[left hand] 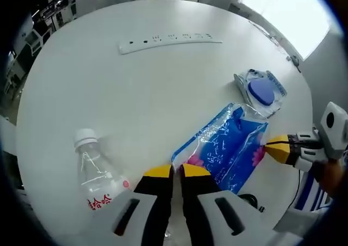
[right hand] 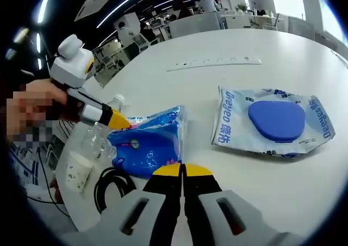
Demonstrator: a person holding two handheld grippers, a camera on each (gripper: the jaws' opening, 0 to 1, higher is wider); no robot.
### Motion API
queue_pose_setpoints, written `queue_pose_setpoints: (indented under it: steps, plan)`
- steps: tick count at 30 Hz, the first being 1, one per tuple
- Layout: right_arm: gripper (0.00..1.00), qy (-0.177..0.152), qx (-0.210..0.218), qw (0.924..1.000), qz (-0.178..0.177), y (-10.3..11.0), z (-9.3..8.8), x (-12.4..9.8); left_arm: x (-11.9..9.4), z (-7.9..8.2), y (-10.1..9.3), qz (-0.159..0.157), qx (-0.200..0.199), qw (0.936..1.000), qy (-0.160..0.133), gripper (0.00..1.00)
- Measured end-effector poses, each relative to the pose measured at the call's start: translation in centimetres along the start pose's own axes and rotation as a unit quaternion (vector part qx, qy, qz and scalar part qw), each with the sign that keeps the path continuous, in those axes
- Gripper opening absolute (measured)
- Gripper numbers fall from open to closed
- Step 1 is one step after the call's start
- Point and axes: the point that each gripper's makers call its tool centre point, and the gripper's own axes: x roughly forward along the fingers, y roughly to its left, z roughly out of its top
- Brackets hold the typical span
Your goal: Arrange the tabletop items into an orderly group along one side of the table until the central work area is clear of visible clutter.
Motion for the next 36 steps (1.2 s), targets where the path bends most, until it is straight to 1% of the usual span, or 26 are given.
queue_pose_setpoints:
  steps: [3, 9, 17, 27, 30, 36]
  plan:
    - [0.00, -0.006, -0.002, 1.0000, 0.001, 0.1, 0.5, -0.3, -0.4, 0.5, -0.1, 0.001, 0.002, 1.0000, -0.007, 0.01]
    - [0.00, -0.017, -0.003, 0.9998, 0.000, 0.0, 1.3, -1.2, -1.4, 1.3, -1.0, -0.001, 0.007, 0.9998, -0.019, 0.00]
    - [0.00, -0.030, -0.002, 0.9996, 0.001, -0.3, 2.3, -2.4, -2.1, 2.4, -2.0, -0.007, 0.014, 0.9993, -0.032, 0.00]
    - [0.00, -0.047, -0.004, 0.9989, -0.005, -1.4, 3.5, -4.4, -3.7, 3.8, -4.8, -0.020, 0.027, 0.9980, -0.053, 0.00]
    - [0.00, -0.053, -0.004, 0.9985, -0.009, -1.9, 3.8, -5.1, -3.9, 4.2, -5.6, -0.024, 0.030, 0.9975, -0.059, 0.00]
    - [0.00, -0.067, -0.002, 0.9976, -0.020, -3.4, 4.5, -7.1, -4.4, 5.4, -8.0, -0.034, 0.045, 0.9960, -0.069, 0.00]
